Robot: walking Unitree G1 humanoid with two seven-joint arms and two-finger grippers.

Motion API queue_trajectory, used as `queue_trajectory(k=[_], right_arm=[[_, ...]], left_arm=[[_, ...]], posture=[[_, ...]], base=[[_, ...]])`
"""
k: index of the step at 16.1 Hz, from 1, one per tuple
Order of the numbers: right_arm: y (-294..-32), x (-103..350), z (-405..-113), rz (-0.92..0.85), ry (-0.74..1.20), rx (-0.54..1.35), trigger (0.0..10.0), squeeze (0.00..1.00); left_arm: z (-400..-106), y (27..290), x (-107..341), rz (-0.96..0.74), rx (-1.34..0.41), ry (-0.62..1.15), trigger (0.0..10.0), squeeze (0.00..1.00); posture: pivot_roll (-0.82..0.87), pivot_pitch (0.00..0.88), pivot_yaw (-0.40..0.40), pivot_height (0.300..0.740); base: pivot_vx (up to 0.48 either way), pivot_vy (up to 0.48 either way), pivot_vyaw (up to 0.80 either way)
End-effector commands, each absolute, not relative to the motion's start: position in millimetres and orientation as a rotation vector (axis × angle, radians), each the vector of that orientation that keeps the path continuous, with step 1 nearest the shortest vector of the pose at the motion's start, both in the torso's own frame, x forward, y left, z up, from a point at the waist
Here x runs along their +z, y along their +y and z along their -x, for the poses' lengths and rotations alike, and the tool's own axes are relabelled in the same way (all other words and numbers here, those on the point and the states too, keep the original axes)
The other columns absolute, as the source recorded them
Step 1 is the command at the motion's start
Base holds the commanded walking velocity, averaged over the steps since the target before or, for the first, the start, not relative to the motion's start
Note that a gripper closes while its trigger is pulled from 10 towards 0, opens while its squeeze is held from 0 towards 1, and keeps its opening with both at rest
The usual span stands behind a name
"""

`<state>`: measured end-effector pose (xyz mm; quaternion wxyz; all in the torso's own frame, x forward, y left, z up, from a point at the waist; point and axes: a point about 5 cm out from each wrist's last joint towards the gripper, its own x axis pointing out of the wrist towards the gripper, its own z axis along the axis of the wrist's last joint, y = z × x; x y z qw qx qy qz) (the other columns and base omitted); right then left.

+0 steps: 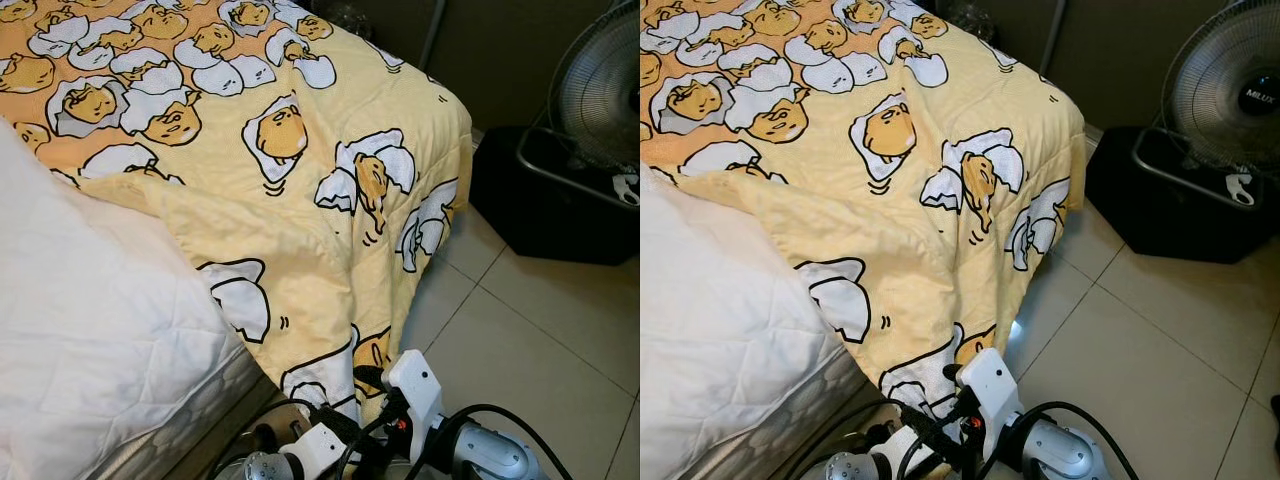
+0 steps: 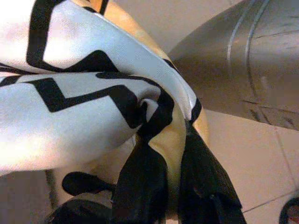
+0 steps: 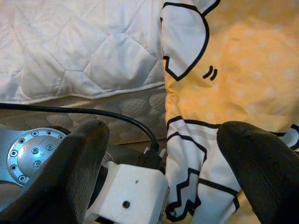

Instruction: Clean up the room

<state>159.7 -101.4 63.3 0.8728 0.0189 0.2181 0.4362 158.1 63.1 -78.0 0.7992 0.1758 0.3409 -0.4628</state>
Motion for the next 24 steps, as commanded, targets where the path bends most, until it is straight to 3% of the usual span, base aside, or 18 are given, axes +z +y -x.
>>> queue_trajectory(k=[1, 2, 7, 11, 17, 21, 23, 24], right_arm=[[-100.8, 63.5, -156.9, -0.034, 0.448, 0.927, 10.0, 0.00], [-100.4, 63.5, -156.3, -0.035, 0.446, 0.931, 10.0, 0.00], [-98.8, 61.4, -154.6, -0.036, 0.450, 0.941, 10.0, 0.00], [-99.5, 60.1, -156.1, -0.032, 0.447, 0.945, 10.0, 0.00], [-97.8, 57.7, -155.6, -0.037, 0.447, 0.947, 10.0, 0.00], [-96.9, 56.1, -164.4, -0.031, 0.431, 0.943, 10.0, 0.00], [-96.0, 61.0, -186.3, -0.024, 0.362, 0.899, 10.0, 0.00], [-96.0, 65.5, -194.4, -0.025, 0.327, 0.873, 10.0, 0.00]], left_arm=[[-155.4, 57.8, -78.6, -0.360, -0.993, 0.740, 10.0, 0.89], [-155.2, 55.7, -77.9, -0.351, -1.001, 0.735, 10.0, 1.00], [-146.6, 54.2, -79.3, -0.383, -1.119, 0.744, 10.0, 1.00], [-165.6, 77.9, -70.4, -0.320, -1.089, 0.714, 10.0, 1.00], [-158.8, 93.1, -53.6, -0.303, -1.270, 0.691, 10.0, 1.00], [-200.9, 96.3, -17.4, -0.137, -1.133, 0.570, 10.0, 1.00], [-229.5, 88.3, 14.6, 0.077, -0.982, 0.431, 10.0, 1.00], [-238.4, 88.6, 25.1, 0.107, -0.907, 0.381, 10.0, 1.00]], posture=[[-0.24, 0.157, 0.004, 0.740], [-0.24, 0.157, 0.004, 0.740], [-0.24, 0.144, 0.013, 0.740], [-0.23, 0.131, 0.020, 0.740], [-0.21, 0.116, 0.029, 0.740], [-0.20, 0.080, 0.039, 0.740], [-0.19, 0.007, 0.060, 0.740], [-0.19, 0.000, 0.062, 0.740]], base=[[0.000, 0.000, 0.00], [0.000, 0.000, 0.00], [0.000, 0.000, 0.00], [0.000, 0.000, 0.00], [0.000, 0.000, 0.00], [0.000, 0.000, 0.00], [0.000, 0.000, 0.00], [0.000, 0.000, 0.00]])
